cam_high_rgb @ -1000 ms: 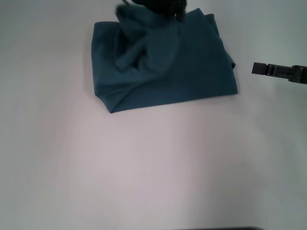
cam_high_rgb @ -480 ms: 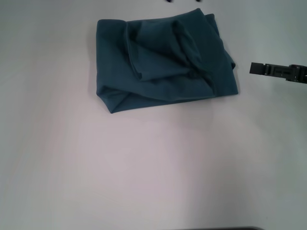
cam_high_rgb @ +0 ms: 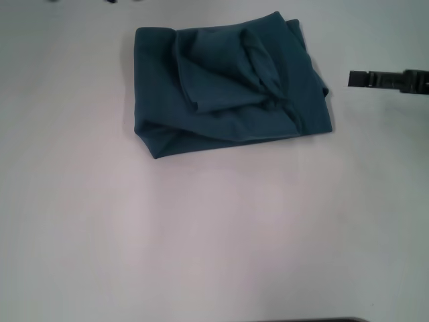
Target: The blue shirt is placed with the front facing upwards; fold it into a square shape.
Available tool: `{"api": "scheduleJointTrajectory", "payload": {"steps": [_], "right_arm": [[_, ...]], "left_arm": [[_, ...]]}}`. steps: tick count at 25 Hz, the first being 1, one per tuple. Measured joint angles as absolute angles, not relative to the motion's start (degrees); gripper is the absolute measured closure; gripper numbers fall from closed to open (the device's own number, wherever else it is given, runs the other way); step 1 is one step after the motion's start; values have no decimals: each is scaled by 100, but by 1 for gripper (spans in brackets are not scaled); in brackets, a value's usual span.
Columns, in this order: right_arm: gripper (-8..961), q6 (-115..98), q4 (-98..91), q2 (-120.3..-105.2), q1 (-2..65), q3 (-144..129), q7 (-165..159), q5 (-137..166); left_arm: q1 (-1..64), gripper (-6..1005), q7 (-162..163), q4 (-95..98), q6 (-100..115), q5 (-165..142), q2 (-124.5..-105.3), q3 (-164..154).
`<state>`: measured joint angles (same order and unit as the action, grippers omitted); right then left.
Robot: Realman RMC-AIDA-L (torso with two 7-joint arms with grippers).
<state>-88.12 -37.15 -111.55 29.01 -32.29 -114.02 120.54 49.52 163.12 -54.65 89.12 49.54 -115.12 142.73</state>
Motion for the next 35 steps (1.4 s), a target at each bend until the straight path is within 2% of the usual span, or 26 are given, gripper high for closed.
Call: {"api": "scheduleJointTrajectory", "payload": {"steps": [3,5,8,11,16,23,30,35], "right_arm": [[153,-8808,-3807,-11003,3309,-3298,-11822,12489],[153,-8807,-4015,-10974,3560,-3334,-12116,12790],[154,-8808,-4399,-10981,3927,-3455,-12533,13310],[155,-8871,-4767,-11060,4427,-3823,-12972,13909],[156,-8856,-4896,-11168,4730,-4130,-13191,14149],[158,-8712,-4991,-11272,5098,-4301,-13675,14974],[160,-8334,-5064,-11363,5272,-4736,-13997,15139],[161,-8036,-5009,-11541,5457,-5226,-14156,15269]], "left_arm": [[4310,54,16244,-5507,9088,5660,-11358,14291],[3736,36,16015,-5517,9316,6244,-11285,14311],[3455,36,15806,-5516,9487,6536,-11274,14407],[3063,36,15390,-5519,9939,6792,-11287,14671],[2785,37,15142,-5520,10255,6770,-11301,14721],[2292,37,15037,-5508,10346,6710,-11211,14925],[2158,86,14939,-5456,10444,6689,-11211,14964],[2180,96,14932,-5462,10510,6683,-11203,15035]]}}
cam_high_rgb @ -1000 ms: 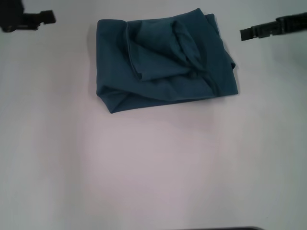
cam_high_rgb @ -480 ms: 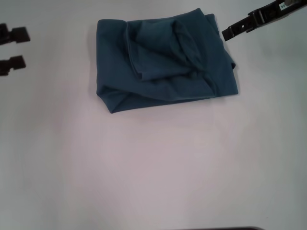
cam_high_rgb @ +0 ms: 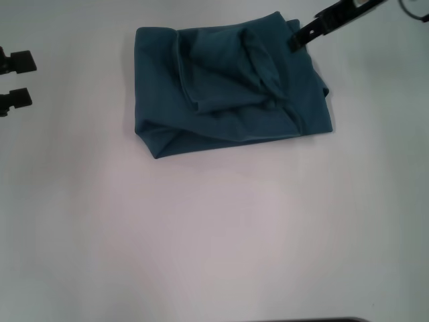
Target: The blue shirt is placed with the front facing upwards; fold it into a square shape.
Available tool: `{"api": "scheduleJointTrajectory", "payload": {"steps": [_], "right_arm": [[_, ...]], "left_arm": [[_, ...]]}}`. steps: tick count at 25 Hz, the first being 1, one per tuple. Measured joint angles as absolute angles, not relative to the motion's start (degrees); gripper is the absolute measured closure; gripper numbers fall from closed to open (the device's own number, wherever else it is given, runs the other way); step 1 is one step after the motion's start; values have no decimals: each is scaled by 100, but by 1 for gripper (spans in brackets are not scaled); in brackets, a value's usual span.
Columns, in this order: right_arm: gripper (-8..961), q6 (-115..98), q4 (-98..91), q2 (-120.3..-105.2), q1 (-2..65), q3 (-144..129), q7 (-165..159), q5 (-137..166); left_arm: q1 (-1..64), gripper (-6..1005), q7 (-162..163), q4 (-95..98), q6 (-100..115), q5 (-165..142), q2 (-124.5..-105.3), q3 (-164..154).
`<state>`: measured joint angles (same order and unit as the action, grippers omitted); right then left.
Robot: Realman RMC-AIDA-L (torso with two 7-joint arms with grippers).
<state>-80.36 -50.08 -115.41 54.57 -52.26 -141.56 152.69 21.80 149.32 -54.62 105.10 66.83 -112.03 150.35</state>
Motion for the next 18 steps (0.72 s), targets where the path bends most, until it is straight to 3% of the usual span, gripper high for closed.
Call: {"api": "scheduleJointTrajectory", "payload": {"steps": [11,18], "right_arm": [[164,-7520,-4993,-11910,5708,-5608,-14180,15329],[166,-7173,-4574,-11945,5941,-5612,-14221,15153]], "left_arm": [[2241,95,14923,-5448,10525,6684,-11197,15148],[2256,94,14923,-5449,10512,6686,-11197,15153]]}}
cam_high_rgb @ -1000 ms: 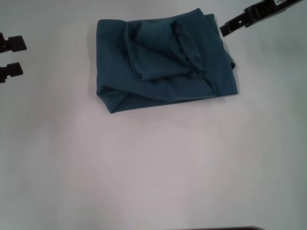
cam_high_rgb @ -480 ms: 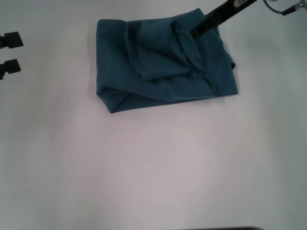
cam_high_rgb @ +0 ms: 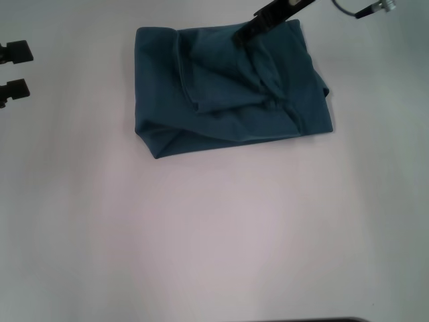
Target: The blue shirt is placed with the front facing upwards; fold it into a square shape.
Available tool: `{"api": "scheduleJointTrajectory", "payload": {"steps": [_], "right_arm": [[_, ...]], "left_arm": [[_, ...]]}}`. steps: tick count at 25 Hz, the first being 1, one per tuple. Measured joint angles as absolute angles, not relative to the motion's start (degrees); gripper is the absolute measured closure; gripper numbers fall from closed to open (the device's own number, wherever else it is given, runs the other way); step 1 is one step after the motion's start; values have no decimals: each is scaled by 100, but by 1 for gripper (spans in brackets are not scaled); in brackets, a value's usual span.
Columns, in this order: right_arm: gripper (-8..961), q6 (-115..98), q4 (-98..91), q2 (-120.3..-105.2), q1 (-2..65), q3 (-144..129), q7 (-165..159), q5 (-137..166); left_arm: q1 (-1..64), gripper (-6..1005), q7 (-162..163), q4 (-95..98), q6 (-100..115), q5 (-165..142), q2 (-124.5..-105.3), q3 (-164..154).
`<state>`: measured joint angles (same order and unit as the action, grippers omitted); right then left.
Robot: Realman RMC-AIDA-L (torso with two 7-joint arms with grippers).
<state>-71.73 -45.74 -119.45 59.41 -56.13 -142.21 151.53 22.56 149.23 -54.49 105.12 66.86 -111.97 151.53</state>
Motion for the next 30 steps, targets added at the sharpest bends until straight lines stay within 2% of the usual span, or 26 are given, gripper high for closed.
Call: {"api": "scheduleJointTrajectory", "payload": {"steps": [9,25,30], "right_arm": [[169,-6225,-3465,-11953,6158,-5640,-14464,15118],[173,-5782,-3103,-11980,6169,-5918,-14560,14808],[312,-5801,-3108,-11970,6161,-5935,-14564,14784]], "left_arm": [[2311,94,14923,-5431,10469,6703,-11197,15149],[2416,94,14840,-5279,10429,6691,-11197,15152],[2417,94,14837,-5240,10405,6687,-11197,15153]]}}
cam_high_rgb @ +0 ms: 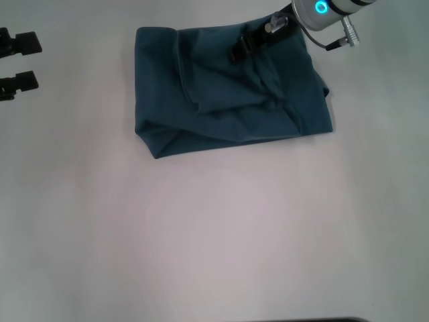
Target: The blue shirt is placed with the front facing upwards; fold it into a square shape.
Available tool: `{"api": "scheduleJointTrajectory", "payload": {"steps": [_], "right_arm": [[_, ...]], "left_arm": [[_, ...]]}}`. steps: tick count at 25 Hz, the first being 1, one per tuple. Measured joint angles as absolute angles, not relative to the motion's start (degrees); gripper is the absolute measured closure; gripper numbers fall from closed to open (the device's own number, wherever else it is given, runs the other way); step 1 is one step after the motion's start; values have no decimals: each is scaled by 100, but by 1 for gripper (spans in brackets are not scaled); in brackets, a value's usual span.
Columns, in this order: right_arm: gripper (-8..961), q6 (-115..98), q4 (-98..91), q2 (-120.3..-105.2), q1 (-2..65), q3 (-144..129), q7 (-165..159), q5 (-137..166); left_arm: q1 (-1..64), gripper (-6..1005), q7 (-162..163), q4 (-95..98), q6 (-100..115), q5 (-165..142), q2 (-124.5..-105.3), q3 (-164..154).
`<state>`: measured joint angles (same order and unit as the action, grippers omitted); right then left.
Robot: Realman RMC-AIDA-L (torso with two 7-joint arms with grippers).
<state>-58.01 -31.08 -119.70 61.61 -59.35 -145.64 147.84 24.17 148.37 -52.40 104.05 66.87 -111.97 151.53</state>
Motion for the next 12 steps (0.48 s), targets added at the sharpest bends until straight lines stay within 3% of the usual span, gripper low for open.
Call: {"api": "scheduleJointTrajectory", "payload": {"steps": [3,8,12], "right_arm": [[396,-5805,-3071,-11970,6161,-5965,-14567,14800],[642,-5862,-3101,-11969,6156,-5977,-14631,14794],[786,-6037,-3389,-11939,6102,-5971,-14730,14802]], "left_arm": [[2417,95,14836,-5236,10396,6687,-11197,15153],[2417,95,14835,-5237,10387,6687,-11197,15152],[2417,95,14835,-5238,10387,6687,-11197,15152]]}}
